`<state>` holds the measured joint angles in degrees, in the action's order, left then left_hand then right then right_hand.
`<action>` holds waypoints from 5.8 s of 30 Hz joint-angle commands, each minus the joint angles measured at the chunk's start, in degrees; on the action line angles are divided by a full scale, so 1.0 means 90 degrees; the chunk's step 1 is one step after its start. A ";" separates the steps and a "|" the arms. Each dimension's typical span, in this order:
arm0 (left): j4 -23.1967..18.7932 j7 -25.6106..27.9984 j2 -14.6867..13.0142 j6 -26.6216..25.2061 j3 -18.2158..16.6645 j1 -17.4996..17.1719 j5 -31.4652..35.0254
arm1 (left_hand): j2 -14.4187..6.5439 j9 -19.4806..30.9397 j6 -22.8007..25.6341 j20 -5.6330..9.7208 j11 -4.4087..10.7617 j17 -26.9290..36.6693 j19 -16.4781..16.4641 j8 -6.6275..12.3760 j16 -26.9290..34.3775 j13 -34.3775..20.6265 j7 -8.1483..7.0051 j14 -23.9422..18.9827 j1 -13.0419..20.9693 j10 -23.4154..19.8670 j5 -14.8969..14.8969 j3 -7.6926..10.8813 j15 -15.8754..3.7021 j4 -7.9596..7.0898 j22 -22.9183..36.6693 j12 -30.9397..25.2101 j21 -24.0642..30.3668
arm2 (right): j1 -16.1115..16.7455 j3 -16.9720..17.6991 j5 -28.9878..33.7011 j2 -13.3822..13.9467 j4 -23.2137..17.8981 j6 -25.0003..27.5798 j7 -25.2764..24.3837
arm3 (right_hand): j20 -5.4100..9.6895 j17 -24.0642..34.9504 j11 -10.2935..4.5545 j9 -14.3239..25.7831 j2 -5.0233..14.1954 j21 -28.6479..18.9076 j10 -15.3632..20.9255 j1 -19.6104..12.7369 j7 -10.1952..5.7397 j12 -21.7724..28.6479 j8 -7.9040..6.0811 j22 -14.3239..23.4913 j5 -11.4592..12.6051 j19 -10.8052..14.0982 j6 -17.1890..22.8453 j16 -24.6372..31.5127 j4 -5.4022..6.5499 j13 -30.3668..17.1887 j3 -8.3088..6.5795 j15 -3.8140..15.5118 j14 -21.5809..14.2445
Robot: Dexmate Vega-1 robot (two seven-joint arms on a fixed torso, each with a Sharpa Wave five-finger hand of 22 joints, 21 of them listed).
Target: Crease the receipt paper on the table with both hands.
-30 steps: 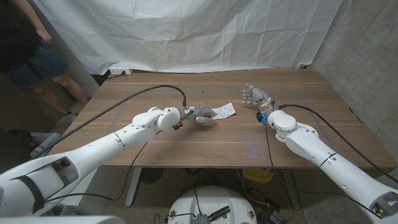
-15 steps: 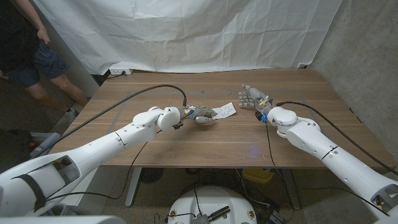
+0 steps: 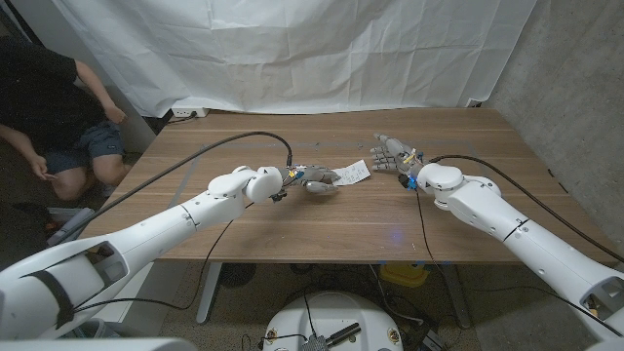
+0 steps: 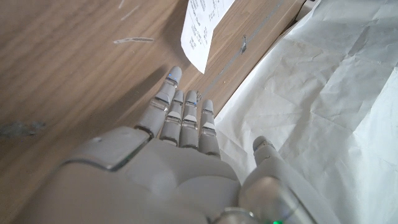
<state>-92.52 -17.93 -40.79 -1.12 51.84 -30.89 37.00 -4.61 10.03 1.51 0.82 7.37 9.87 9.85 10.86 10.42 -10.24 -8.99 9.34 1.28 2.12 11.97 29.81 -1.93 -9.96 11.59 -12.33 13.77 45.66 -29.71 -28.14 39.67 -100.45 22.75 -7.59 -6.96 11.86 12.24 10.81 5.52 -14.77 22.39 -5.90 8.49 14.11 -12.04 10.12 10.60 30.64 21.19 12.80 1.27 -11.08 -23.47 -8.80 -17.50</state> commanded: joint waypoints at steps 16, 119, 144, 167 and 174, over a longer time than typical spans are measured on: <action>0.0154 0.0070 0.0021 0.0154 0.0019 0.0066 -0.0046 | -0.0410 0.0006 -0.0096 0.0066 0.0035 0.0003 0.0206 -0.0047 -0.0016 -0.0017 -0.0003 0.0287 -0.0040 0.0041 0.0017 -0.0026 -0.0467 -0.0004 0.0015 0.0049 0.0029 | -0.0445 -0.0194 -0.0310 0.0028 0.0459 0.0046 0.1155 | -0.0061 -0.0034 0.0020 0.0004 -0.0061 -0.0063 0.0448 0.0380 0.0353 0.0009 0.0064 0.0003 0.0115 0.0729 0.0231 0.0035 0.0335 -0.0017 0.0175 -0.0053 -0.0584; -0.0743 0.0233 -0.0653 -0.0517 -0.0402 -0.0605 0.0028 | -0.0318 0.0006 0.0752 -0.0110 -0.0007 0.0008 -0.0254 -0.0095 -0.0079 -0.0013 0.0165 -0.0566 -0.0034 -0.0489 0.0015 -0.0007 -0.0402 0.0021 -0.0030 0.0163 0.0112 | -0.0586 -0.0335 -0.0252 0.0049 0.0122 0.0444 0.1137 | -0.0100 -0.0085 0.0032 -0.0016 -0.0369 0.0405 0.0173 0.0436 0.0370 -0.0391 0.0190 0.0022 0.0246 0.1713 -0.0221 -0.0252 0.0606 0.0007 0.0470 -0.0208 -0.1007; -0.0288 -0.0075 -0.0395 -0.0100 0.0093 -0.0123 0.0366 | -0.0362 -0.0005 0.1144 -0.0035 0.0211 0.0005 -0.0184 0.0124 0.0025 -0.0008 0.0074 -0.0442 -0.0056 -0.0820 0.0045 -0.0034 -0.0496 -0.0001 -0.0005 -0.0047 0.0072 | -0.0334 -0.0159 -0.0355 0.0165 -0.0162 0.0455 0.0858 | -0.0095 -0.0088 0.0032 -0.0015 -0.0380 0.0390 0.0168 0.0429 0.0371 -0.0368 0.0179 0.0022 0.0246 0.1718 -0.0254 -0.0231 0.0601 0.0006 0.0486 -0.0192 -0.1003; -0.0473 -0.0405 -0.0255 -0.0637 0.0174 -0.0122 0.0560 | -0.0256 -0.0003 0.1108 -0.0026 0.0128 0.0016 -0.0107 -0.0008 0.0006 -0.0010 0.0157 -0.0449 -0.0141 -0.0886 0.0040 -0.0165 -0.0531 -0.0046 0.0006 0.0011 0.0043 | -0.0459 0.0025 -0.1007 0.0076 -0.0329 0.1806 0.0478 | -0.0206 -0.0101 0.0031 -0.0009 -0.0244 0.0143 0.0665 0.0345 0.0402 -0.0183 0.0089 0.0017 0.0259 0.2552 0.0003 -0.0033 0.0588 0.0013 0.0495 -0.0286 -0.1732; -0.0439 -0.0422 -0.0208 -0.0660 0.0190 -0.0096 0.0576 | -0.0254 -0.0002 0.1000 -0.0012 0.0131 0.0018 -0.0091 -0.0055 -0.0006 -0.0012 0.0129 -0.0421 -0.0149 -0.0793 0.0043 -0.0192 -0.0528 -0.0052 0.0009 0.0060 0.0038 | -0.0518 0.0024 -0.1296 0.0077 -0.0109 0.1800 0.0887 | -0.0169 -0.0099 0.0022 -0.0006 -0.0234 0.0065 0.1180 0.0354 0.0419 -0.0065 0.0068 0.0020 0.0250 0.3035 0.0302 0.0041 0.0599 0.0009 0.0569 -0.0287 -0.2322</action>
<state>-96.68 -21.10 -43.35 -6.18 53.15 -31.94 41.82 -4.38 9.63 10.72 0.63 8.41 9.75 8.65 10.19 10.20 -10.07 -7.96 5.53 -0.01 -5.65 11.97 28.29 -2.04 -10.36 11.44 -11.85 14.17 41.72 -29.97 -35.66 40.69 -102.95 35.59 -2.11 -8.66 10.95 12.50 10.52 3.21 -13.65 31.65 -2.55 8.71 13.00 -11.04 10.14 12.75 56.62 23.05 12.75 6.57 -10.93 -18.64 -11.40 -36.87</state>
